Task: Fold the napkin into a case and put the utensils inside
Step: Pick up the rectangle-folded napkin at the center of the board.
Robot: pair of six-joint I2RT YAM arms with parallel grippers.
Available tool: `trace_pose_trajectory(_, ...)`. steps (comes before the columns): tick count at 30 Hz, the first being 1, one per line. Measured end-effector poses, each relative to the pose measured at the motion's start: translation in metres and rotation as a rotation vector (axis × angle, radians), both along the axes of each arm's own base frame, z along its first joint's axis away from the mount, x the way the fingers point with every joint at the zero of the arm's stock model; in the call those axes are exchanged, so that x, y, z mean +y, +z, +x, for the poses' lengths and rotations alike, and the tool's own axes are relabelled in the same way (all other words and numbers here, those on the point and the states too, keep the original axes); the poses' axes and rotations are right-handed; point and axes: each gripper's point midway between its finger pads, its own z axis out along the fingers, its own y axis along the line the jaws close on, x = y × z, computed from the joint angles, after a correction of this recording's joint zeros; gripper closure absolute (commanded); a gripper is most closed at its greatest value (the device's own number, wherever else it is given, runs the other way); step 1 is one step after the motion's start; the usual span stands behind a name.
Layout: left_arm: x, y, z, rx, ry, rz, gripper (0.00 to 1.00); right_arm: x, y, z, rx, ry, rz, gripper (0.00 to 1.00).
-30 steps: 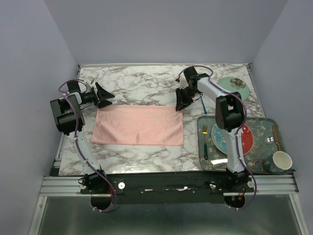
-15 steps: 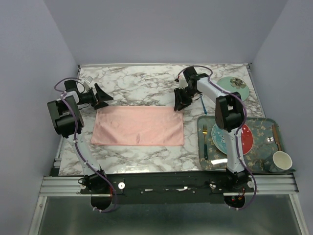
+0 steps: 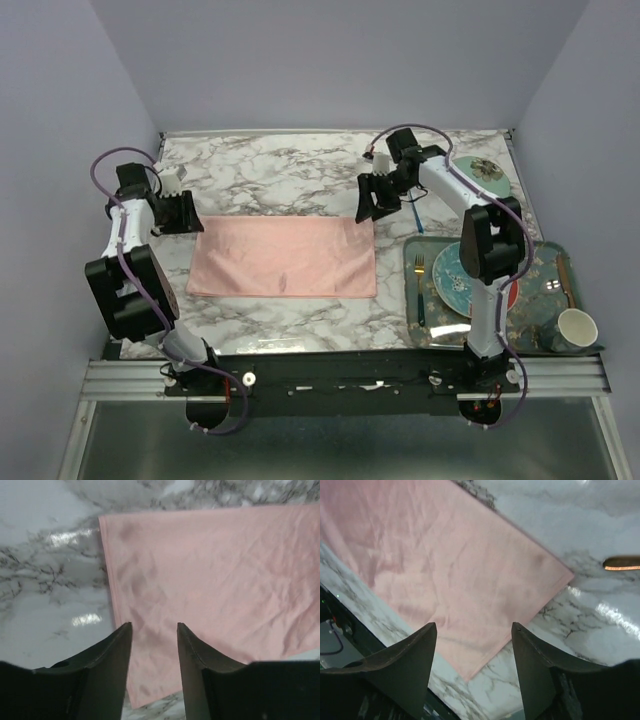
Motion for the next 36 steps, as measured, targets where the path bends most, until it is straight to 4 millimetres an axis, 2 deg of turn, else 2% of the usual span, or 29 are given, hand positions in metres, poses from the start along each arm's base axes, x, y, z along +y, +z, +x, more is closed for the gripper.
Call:
trace_pose_trajectory(1, 0.0, -0.004, -0.009, 0.015, -0.004, 0.019, 0.6, -0.003, 0.002, -0.008, 0.001, 0.006, -0.002, 0.34)
trace_pose_trajectory(3, -0.003, -0.02, -0.031, 0.077, -0.011, 0.041, 0.6, -0.008, 0.003, -0.024, 0.021, 0.022, -0.009, 0.39)
trace_pose_trajectory(6, -0.018, -0.042, -0.061, 0.171, -0.054, 0.052, 0.6, -0.014, -0.008, -0.044, 0.066, 0.043, -0.014, 0.46)
trace_pose_trajectory(9, -0.039, -0.052, -0.074, 0.213, -0.122, 0.067, 0.62, -0.017, -0.024, -0.061, 0.128, 0.055, -0.013, 0.5)
trace_pose_trajectory(12, -0.06, -0.058, -0.078, 0.227, -0.189, 0.085, 0.64, -0.014, -0.026, -0.062, 0.13, 0.059, 0.003, 0.52)
trace_pose_trajectory(13, -0.069, -0.061, -0.078, 0.232, -0.209, 0.087, 0.66, -0.014, -0.026, -0.061, 0.126, 0.059, 0.006, 0.52)
trace_pose_trajectory(15, -0.074, -0.065, -0.075, 0.239, -0.211, 0.087, 0.68, -0.011, -0.028, -0.055, 0.113, 0.059, 0.018, 0.53)
trace_pose_trajectory(21, -0.065, -0.093, -0.064, 0.322, -0.145, 0.094, 0.71, -0.005, -0.056, -0.041, 0.13, 0.054, 0.017, 0.61)
trace_pose_trajectory(24, -0.059, -0.092, -0.048, 0.317, -0.121, 0.113, 0.71, -0.003, -0.064, -0.036, 0.139, 0.048, 0.016, 0.62)
trace_pose_trajectory(27, -0.054, -0.091, -0.033, 0.309, -0.099, 0.128, 0.64, -0.002, -0.063, -0.022, 0.102, 0.043, 0.002, 0.61)
trace_pose_trajectory(28, -0.053, -0.091, -0.03, 0.306, -0.096, 0.13, 0.56, -0.001, -0.063, -0.018, 0.092, 0.042, -0.002, 0.6)
trace_pose_trajectory(31, -0.052, -0.087, -0.022, 0.289, -0.087, 0.13, 0.48, 0.001, -0.058, -0.005, 0.052, 0.048, -0.004, 0.55)
trace_pose_trajectory(36, -0.044, -0.067, -0.006, 0.241, -0.066, 0.126, 0.43, 0.004, -0.042, -0.005, 0.027, 0.061, 0.024, 0.47)
